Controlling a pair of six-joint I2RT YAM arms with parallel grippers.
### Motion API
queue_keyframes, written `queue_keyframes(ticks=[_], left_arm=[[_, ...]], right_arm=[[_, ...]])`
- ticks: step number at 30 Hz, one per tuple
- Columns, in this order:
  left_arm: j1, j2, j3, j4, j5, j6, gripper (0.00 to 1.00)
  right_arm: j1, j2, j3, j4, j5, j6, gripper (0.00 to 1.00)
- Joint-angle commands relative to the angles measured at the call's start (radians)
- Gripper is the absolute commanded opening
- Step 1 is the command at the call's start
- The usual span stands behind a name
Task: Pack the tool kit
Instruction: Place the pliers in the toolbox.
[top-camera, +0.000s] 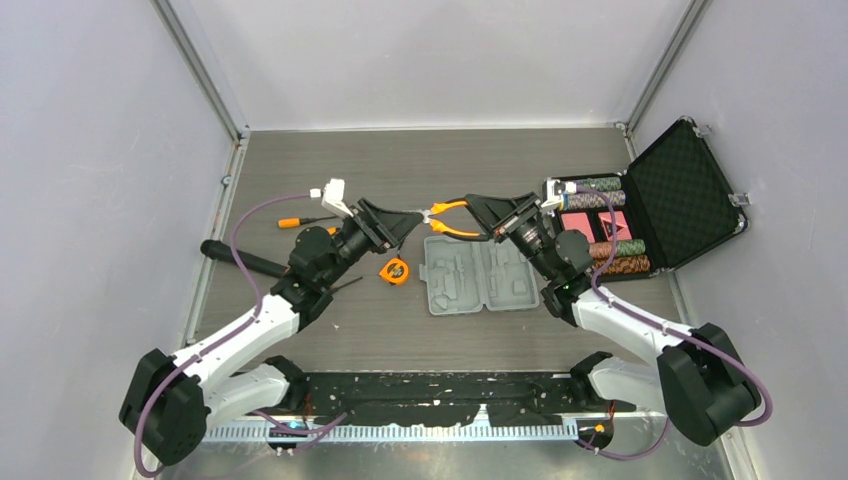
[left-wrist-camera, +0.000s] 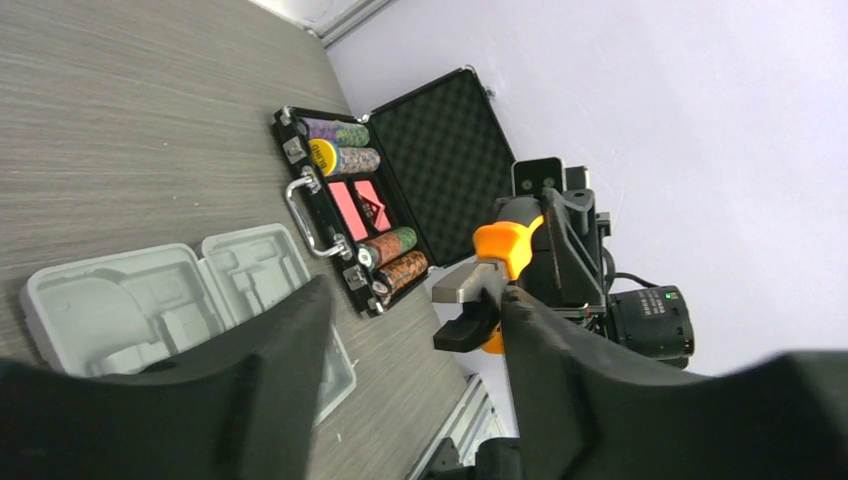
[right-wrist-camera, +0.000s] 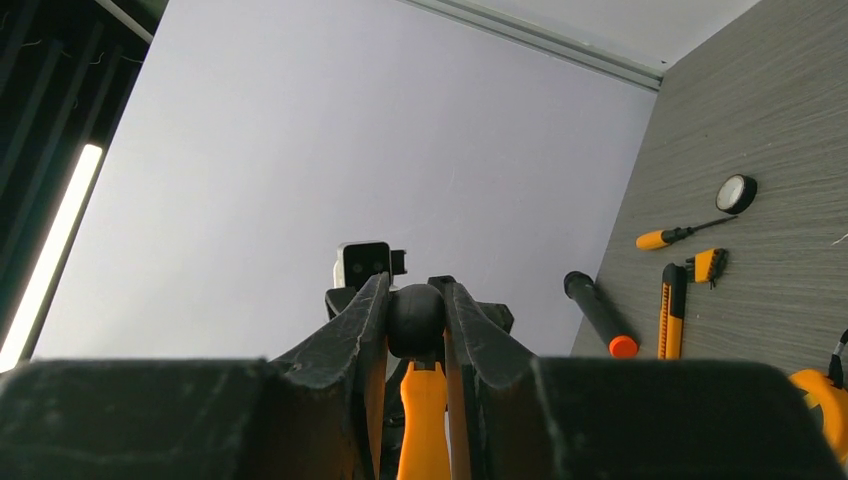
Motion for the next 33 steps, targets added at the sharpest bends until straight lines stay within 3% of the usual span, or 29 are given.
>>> queue_keyframes(ticks=[1, 4, 9, 11, 13, 17, 21, 24, 28, 33], left_arm=[[0.0, 0.015, 0.044, 0.122, 0.013, -0.019, 0.53], [0.0, 0.031, 0.048, 0.163, 0.03, -0.038, 0.38], [-0.001, 0.039, 0.049, 0.196, 0.04, -0.052, 0.02], [0.0, 0.032, 0.042, 0.189, 0.038, -0.048, 0.0], [0.001, 0.017, 0.037, 0.172, 0.029, -0.029, 0.0], [0.008, -0.033, 0.046, 0.044, 0.009, 0.045, 0.0], [0.043, -0.086, 0.091, -0.159, 0.029, 0.136, 0.0], [0.08, -0.098, 0.126, -0.286, 0.069, 0.174, 0.0], [0.1, -0.082, 0.214, -0.459, 0.115, 0.241, 0.0], [0.102, -0.05, 0.308, -0.64, 0.137, 0.307, 0.0]], right_arm=[[0.001, -0.003, 0.008, 0.15, -0.005, 0.039, 0.05], [0.002, 0.006, -0.001, 0.159, -0.011, 0.039, 0.05], [0.004, 0.026, -0.013, 0.185, -0.025, 0.035, 0.05], [0.003, 0.037, -0.02, 0.193, -0.034, 0.03, 0.06], [0.0, 0.049, -0.027, 0.2, -0.048, 0.02, 0.14], [-0.035, 0.057, -0.048, 0.19, -0.127, -0.039, 0.36], [-0.101, 0.036, -0.011, 0.071, -0.269, -0.178, 0.59], [-0.12, 0.0, 0.058, -0.196, -0.349, -0.423, 0.71], [-0.117, -0.087, 0.138, -0.48, -0.362, -0.783, 0.81], [-0.017, -0.152, 0.177, -0.611, -0.291, -1.18, 0.85]])
